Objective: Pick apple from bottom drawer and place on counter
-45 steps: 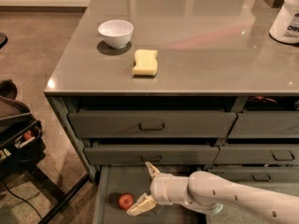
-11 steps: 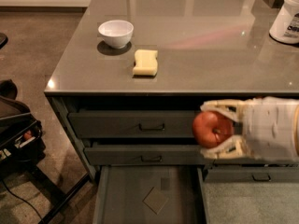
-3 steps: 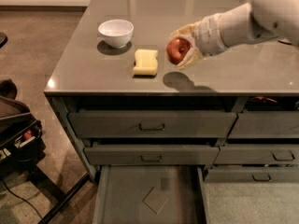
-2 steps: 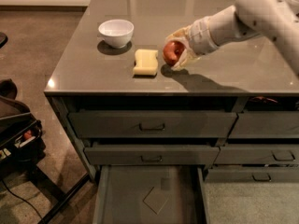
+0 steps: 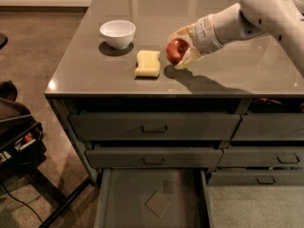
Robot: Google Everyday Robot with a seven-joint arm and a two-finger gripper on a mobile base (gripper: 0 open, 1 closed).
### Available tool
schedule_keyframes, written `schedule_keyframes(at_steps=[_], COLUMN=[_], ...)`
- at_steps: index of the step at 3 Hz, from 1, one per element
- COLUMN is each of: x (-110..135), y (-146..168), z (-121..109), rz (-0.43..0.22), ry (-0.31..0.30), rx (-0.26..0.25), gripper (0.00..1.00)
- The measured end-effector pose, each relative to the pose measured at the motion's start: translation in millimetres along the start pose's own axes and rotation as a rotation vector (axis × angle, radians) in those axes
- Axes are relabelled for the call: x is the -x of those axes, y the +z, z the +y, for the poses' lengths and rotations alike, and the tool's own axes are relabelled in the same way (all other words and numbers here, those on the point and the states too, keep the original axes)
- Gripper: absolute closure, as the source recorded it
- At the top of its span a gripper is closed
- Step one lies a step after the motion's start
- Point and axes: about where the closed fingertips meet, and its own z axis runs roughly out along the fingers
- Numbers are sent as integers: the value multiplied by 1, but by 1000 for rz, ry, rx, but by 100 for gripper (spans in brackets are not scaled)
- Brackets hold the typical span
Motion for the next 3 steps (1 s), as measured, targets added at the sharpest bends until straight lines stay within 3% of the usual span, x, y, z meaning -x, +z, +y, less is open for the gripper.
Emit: schedule_keyframes(at_steps=[2,3], x=[0,0], y=[0,0], z=[0,0], rz=[0,0], ry=[0,0], rx=[0,0], gripper=[12,0])
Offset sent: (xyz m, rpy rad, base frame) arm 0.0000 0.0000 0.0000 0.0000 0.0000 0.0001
